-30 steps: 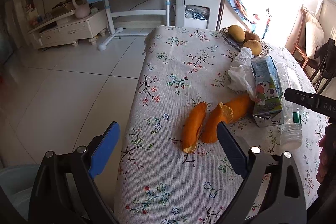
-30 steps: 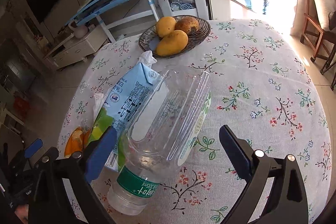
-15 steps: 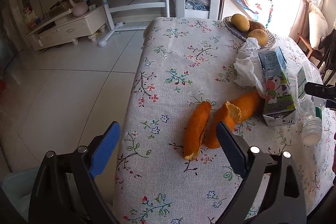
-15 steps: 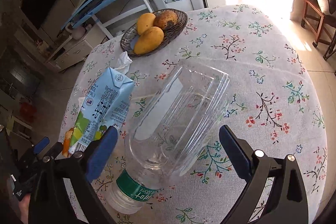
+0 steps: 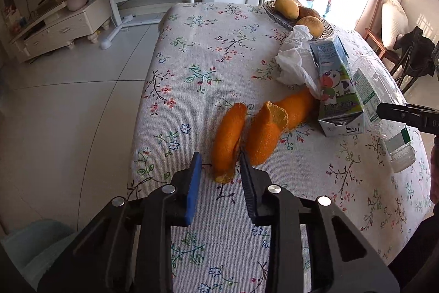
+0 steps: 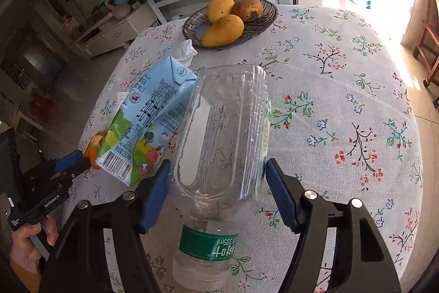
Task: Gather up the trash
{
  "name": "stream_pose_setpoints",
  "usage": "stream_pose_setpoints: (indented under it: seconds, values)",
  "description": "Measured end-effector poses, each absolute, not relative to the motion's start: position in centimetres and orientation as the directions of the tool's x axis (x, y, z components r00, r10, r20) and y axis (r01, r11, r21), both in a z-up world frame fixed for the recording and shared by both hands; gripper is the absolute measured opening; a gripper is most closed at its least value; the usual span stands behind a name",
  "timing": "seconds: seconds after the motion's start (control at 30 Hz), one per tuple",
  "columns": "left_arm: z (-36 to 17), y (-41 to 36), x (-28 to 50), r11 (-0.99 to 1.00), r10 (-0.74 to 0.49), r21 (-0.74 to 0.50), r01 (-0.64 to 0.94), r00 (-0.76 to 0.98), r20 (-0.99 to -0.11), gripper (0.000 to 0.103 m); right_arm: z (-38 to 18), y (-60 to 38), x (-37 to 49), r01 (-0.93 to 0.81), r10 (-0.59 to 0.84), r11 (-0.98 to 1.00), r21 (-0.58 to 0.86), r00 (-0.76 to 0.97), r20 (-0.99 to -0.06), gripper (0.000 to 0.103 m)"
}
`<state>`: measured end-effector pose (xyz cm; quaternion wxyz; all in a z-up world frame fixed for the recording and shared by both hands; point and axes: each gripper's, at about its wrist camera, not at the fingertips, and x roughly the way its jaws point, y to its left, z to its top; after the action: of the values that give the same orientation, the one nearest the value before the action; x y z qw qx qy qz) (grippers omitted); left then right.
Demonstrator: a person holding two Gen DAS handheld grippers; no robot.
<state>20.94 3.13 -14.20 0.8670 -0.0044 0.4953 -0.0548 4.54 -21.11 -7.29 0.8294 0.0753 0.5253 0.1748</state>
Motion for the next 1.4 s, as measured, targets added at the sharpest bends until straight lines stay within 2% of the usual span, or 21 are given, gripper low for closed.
stream_pose_setpoints:
  seconds: [0.1, 0.47, 0.53, 0.57, 0.6, 0.83, 0.87, 0.9, 0.97, 1.23, 1.4]
  values:
    - [-13.9, 3.5, 20.7, 0.989, -0.143, -0.113, 0.09, 0.499, -0.855, 0.021, -7.1, -21.0, 3.6, -0.262, 0.353, 0.927, 0.27, 0.361, -0.863, 0.067]
    - [-14.5, 2.8, 22.5, 0.995, -0.095, -0.079, 0.052, 0.509, -0.855, 0.027, -8.0, -20.4, 4.0, -0.295, 0.301, 0.935, 0.199, 0.359, -0.883, 0.067]
    - [-14.5, 2.5, 22.3, 0.993, -0.113, -0.085, 0.079, 0.503, -0.857, 0.017, -8.0, -20.2, 3.9, -0.299, 0.298, 0.934, 0.193, 0.36, -0.884, 0.066]
    - [-14.4, 2.4, 22.1, 0.992, -0.119, -0.085, 0.09, 0.502, -0.856, 0.016, -8.1, -20.1, 3.9, -0.305, 0.297, 0.933, 0.189, 0.359, -0.885, 0.062]
    - [-14.3, 2.3, 21.8, 0.991, -0.126, -0.087, 0.1, 0.5, -0.857, 0.015, -8.2, -20.0, 3.8, -0.316, 0.303, 0.929, 0.193, 0.349, -0.887, 0.058]
    - [-13.1, 2.7, 19.2, 0.988, -0.15, -0.108, 0.113, 0.493, -0.857, 0.015, -8.0, -19.2, 2.4, -0.374, 0.291, 0.914, 0.16, 0.327, -0.899, 0.057]
    - [-13.1, 2.6, 19.0, 0.99, -0.137, -0.095, 0.108, 0.5, -0.855, 0.02, -8.0, -19.3, 2.4, -0.371, 0.289, 0.915, 0.158, 0.329, -0.899, 0.057]
    - [-13.1, 2.6, 19.1, 0.991, -0.127, -0.086, 0.104, 0.502, -0.856, 0.031, -8.0, -19.3, 2.5, -0.367, 0.288, 0.917, 0.159, 0.331, -0.899, 0.057]
    - [-13.2, 2.6, 19.4, 0.993, -0.11, -0.077, 0.086, 0.513, -0.851, 0.046, -7.9, -19.4, 2.6, -0.361, 0.288, 0.919, 0.159, 0.34, -0.895, 0.057]
    - [-14.4, 2.6, 20.4, 0.998, -0.046, -0.023, 0.052, 0.5, -0.865, 0.051, -7.7, -19.6, 2.7, -0.338, 0.279, 0.928, 0.155, 0.358, -0.891, 0.065]
    - [-14.6, 2.2, 20.0, 0.997, 0.004, 0.042, 0.064, 0.514, -0.858, 0.051, -7.7, -20.2, 2.5, -0.32, 0.278, 0.934, 0.162, 0.362, -0.889, 0.065]
